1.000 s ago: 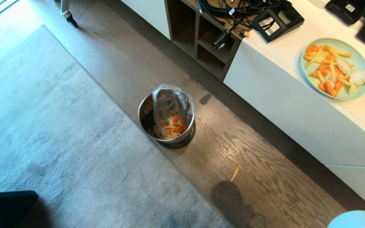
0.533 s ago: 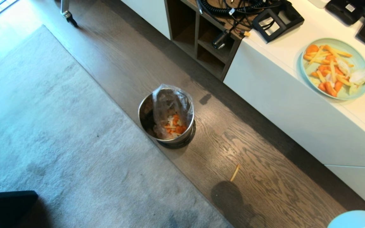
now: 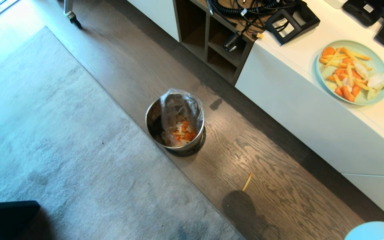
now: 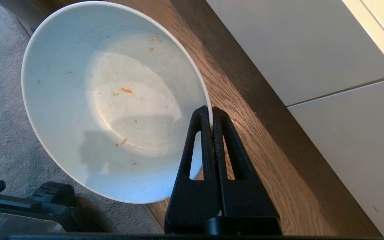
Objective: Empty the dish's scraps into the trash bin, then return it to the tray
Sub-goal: Put the bowl back to the table
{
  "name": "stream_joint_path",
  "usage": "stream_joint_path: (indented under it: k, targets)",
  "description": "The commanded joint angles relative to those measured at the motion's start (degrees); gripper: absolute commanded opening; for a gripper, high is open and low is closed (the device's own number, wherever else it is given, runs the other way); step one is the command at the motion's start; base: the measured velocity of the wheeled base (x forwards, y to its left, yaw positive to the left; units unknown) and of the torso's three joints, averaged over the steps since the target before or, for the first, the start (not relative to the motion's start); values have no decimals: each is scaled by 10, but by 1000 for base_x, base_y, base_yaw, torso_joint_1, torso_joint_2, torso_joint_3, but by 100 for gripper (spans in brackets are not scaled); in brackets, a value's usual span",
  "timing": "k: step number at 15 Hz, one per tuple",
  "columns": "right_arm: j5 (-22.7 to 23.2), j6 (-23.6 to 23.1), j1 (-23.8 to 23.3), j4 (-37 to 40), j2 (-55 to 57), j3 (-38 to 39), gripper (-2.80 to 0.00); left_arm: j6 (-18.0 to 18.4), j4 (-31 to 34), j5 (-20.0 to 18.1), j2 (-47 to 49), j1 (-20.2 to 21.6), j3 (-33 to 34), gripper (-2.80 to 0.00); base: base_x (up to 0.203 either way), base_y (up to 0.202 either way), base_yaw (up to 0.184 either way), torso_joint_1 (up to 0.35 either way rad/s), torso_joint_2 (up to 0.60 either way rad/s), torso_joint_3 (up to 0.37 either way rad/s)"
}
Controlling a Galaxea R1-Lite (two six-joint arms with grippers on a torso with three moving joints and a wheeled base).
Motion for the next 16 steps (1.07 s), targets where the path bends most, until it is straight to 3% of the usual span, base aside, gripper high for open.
stream_joint_path:
  k: [1, 9, 16]
  targets:
    - [1, 0, 0, 0, 1, 0, -280, 0, 0, 0, 0, 0, 0, -280, 0, 0, 0, 0, 0, 0]
    - [1, 0, 0, 0, 1, 0, -280, 0, 0, 0, 0, 0, 0, -280, 0, 0, 0, 0, 0, 0]
    - [1, 0, 0, 0, 1, 0, -280, -1, 0, 0, 0, 0, 0, -280, 0, 0, 0, 5, 1, 172]
